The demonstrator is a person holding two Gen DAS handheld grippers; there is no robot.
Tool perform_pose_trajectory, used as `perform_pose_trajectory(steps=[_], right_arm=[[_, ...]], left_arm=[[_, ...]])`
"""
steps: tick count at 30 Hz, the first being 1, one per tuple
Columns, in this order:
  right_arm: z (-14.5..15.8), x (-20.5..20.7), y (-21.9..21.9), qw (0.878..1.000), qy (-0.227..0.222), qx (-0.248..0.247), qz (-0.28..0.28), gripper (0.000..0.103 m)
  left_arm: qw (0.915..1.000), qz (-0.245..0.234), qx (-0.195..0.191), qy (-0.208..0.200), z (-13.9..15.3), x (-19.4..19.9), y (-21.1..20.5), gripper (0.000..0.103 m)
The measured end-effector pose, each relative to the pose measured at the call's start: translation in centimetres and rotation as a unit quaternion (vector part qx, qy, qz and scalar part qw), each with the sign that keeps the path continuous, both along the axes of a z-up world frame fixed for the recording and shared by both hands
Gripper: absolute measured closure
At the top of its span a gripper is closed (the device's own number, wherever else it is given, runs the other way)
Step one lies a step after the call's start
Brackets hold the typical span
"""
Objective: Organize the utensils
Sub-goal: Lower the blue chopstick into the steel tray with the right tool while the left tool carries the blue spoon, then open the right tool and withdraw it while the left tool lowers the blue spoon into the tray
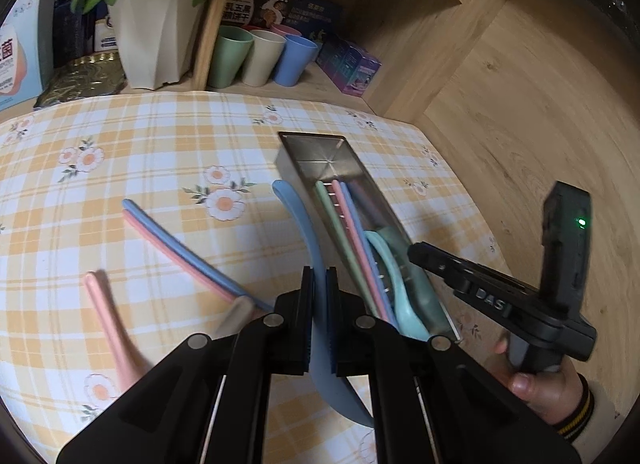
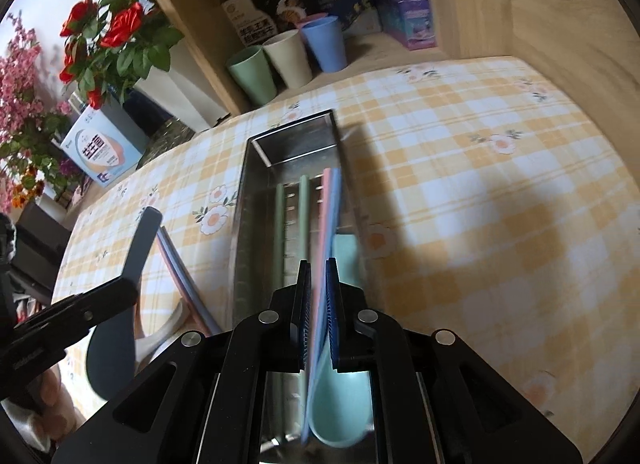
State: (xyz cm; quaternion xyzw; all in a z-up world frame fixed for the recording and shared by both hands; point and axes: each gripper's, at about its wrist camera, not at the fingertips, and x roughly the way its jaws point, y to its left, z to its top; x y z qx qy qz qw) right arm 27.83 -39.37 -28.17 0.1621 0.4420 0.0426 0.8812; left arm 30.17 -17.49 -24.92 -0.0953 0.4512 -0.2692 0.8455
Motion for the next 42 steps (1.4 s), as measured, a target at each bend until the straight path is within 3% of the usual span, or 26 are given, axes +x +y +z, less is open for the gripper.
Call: perform_pose_trajectory(steps=[3, 5, 6, 7, 8, 16, 24, 36, 42], right_arm=[[0.5, -0.9, -1.5, 1.000, 0.000, -0.009, -0.018, 0.094], [0.6, -1.4, -2.5, 0.999, 0.001, -0.011, -0.030, 0.089], [0.7, -1.7, -3.1, 0.999, 0.001, -0.014, -0.038, 0.076], [0.8, -2.0, -3.5, 0.999, -0.002, -0.016, -0.042, 0.054], [1.0, -2.3, -3.9, 0.999, -0.008, -0.019, -0.049, 0.046], [1.3, -3.5, -6.2, 0.997, -0.012, -0.017, -0.071, 0.042], [1.3, -4.1, -7.5, 0.996, -0.014, -0.011, -0.085, 0.042], [0.9, -4.4, -7.7, 0.996, -0.010, -0.001, -0.092, 0.042], [0.7, -4.6, -7.3, 0.996, -0.007, 0.004, -0.092, 0.042]], left_arm=[[0.9999, -0.009, -0.004, 0.006, -0.2, 0.2, -1.6, 0.097], [0.9998, -0.016, -0.008, 0.008, -0.3, 0.3, -2.6, 0.097], [0.9997, -0.022, -0.011, 0.010, -0.4, 0.4, -3.4, 0.097], [0.9995, -0.025, -0.013, 0.011, -0.4, 0.4, -3.9, 0.097], [0.9994, -0.030, -0.015, 0.014, -0.5, 0.5, -4.6, 0.097], [0.9968, -0.049, -0.036, 0.052, -2.0, 1.5, -9.1, 0.097], [0.9970, -0.049, 0.012, 0.058, -3.5, 1.8, -11.5, 0.097], [0.9945, -0.062, 0.032, 0.078, -5.1, 2.3, -12.5, 0.097], [0.9934, -0.078, 0.036, 0.075, -4.7, 2.1, -12.5, 0.084]])
